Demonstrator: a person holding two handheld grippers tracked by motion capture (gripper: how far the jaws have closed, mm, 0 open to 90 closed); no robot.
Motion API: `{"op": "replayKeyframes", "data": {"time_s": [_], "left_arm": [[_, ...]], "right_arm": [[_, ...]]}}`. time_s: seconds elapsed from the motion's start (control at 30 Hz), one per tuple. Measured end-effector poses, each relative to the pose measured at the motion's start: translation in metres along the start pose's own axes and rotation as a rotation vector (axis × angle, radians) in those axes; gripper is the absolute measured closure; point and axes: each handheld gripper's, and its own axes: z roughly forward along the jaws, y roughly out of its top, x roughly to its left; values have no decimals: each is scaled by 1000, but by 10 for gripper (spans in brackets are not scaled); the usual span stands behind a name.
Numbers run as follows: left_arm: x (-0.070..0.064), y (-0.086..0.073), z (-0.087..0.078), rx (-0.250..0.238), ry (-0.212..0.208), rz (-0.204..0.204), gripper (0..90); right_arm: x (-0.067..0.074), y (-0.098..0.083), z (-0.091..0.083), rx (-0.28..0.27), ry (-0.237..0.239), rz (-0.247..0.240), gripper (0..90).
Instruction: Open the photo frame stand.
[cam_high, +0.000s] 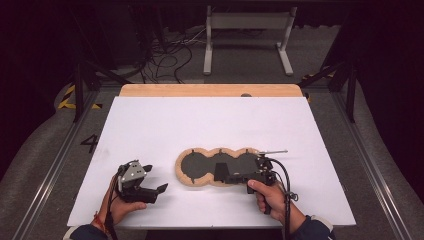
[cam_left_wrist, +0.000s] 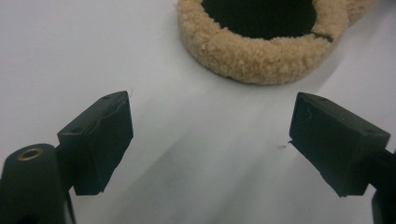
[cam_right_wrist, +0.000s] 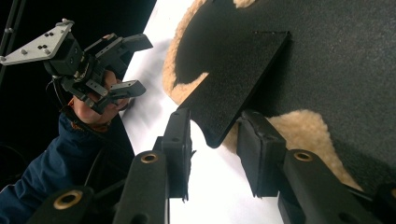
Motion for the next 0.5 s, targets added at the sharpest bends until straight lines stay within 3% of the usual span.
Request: {"op": "replayKeyframes", "data": {"time_s": [0.27,0.4,0.5], "left_arm": [[3,12,17,11,-33,4,142],[9,18,25,0,-59,-48,142],[13,24,30,-5,-88,-61,144]], "right_arm": [[1,4,6,-17,-7,13,657],[2,7,7,-9,-7,10,640],[0,6,7,-17,0,26,645]]}}
